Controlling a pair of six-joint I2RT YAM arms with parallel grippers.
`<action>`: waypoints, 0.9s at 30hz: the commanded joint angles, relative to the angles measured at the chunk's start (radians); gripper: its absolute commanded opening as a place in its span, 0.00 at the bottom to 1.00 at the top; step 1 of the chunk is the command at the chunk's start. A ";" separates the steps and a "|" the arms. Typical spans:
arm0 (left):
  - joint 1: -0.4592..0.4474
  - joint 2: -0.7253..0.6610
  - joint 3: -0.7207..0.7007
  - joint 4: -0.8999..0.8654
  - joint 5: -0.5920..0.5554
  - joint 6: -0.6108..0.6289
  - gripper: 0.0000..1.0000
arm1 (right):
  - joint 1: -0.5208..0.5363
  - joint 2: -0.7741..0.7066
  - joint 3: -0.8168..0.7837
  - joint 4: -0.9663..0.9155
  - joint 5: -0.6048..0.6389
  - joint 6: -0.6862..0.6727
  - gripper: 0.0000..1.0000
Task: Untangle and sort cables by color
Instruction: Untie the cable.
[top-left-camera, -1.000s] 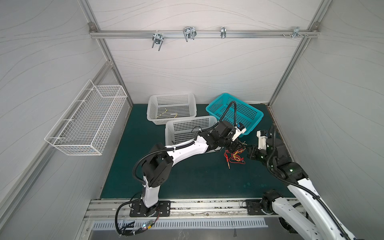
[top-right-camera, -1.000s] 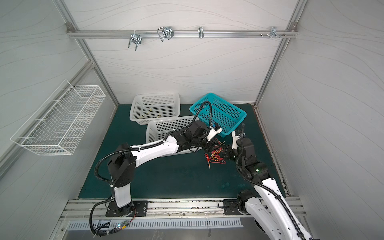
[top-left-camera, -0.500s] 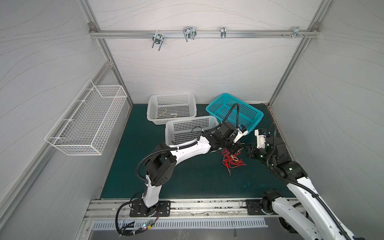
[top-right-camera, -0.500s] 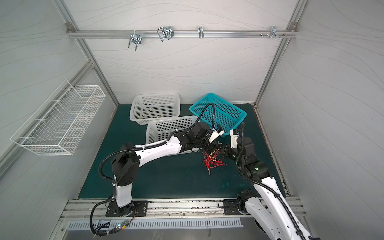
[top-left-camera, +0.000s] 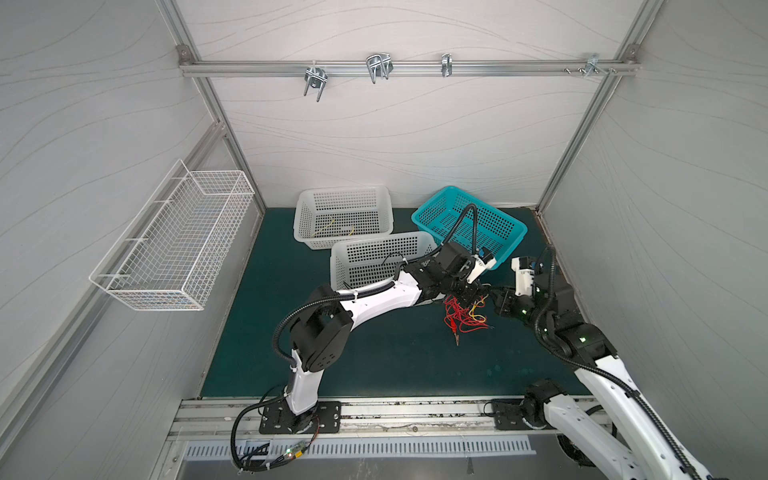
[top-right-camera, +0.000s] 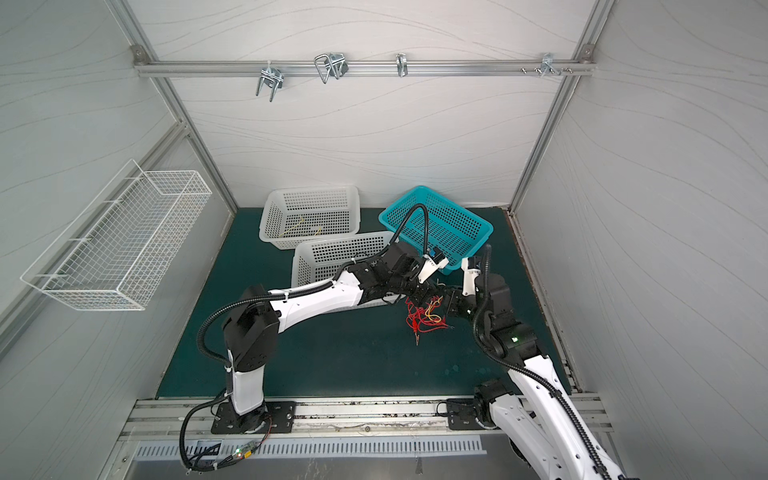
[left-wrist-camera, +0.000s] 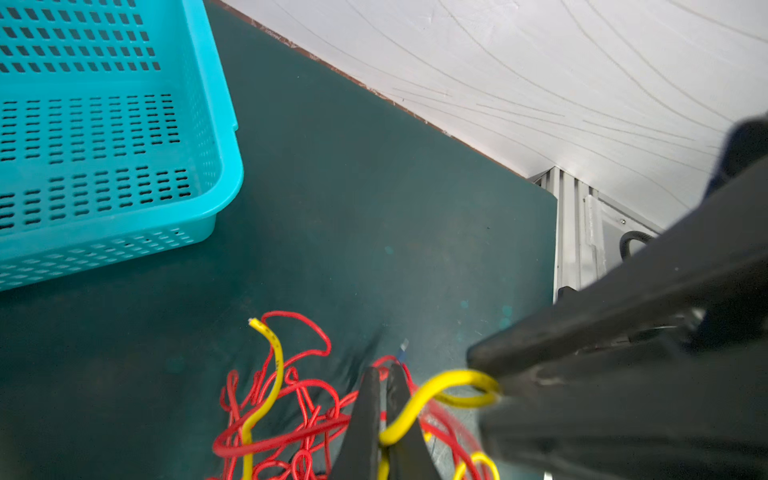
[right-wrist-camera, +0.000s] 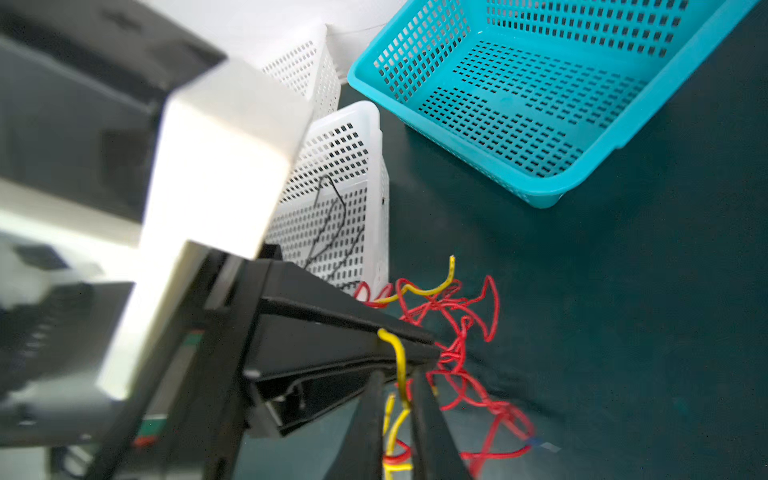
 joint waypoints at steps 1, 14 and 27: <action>0.019 -0.028 -0.002 0.087 0.039 -0.018 0.00 | 0.001 -0.051 0.043 -0.062 0.035 -0.016 0.28; 0.050 -0.041 0.037 0.086 -0.109 -0.146 0.00 | -0.010 -0.073 -0.052 -0.029 -0.065 0.099 0.35; 0.022 -0.036 0.067 0.047 -0.190 -0.157 0.00 | -0.008 0.085 -0.138 0.236 -0.147 0.233 0.30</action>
